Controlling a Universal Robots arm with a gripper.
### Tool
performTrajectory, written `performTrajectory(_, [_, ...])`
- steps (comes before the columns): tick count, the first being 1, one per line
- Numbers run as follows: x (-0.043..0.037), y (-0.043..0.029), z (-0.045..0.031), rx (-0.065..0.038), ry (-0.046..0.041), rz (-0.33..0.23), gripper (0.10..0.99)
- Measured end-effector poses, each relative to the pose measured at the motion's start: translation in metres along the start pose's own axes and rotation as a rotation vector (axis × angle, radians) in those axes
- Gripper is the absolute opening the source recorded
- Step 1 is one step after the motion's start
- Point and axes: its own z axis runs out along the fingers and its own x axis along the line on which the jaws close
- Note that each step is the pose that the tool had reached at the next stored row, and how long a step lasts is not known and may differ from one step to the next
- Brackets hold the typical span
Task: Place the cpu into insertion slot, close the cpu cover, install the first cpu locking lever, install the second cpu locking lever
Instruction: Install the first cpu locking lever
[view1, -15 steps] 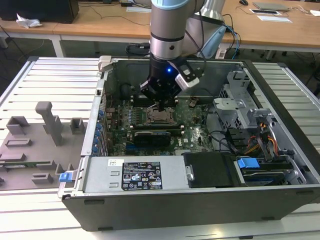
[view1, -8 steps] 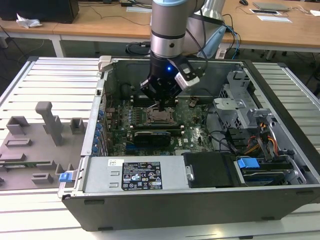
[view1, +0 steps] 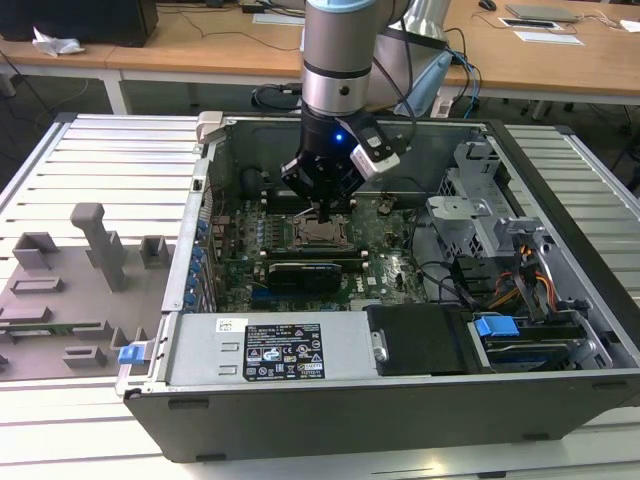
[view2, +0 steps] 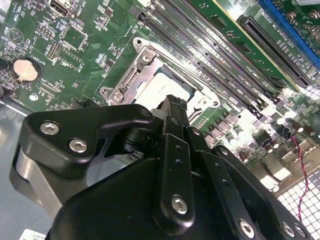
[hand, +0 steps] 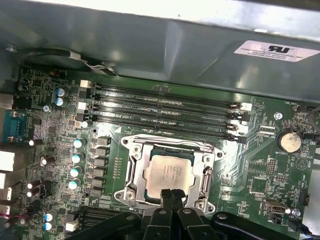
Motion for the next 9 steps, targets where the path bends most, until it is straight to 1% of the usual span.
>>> performTrajectory(6, [0.0, 0.0, -0.0002, 0.0, 0.0001, 0.0, 0.106])
performTrajectory(9, [0.0, -0.0001, -0.0034, 0.001, 0.0001, 0.0, 0.106])
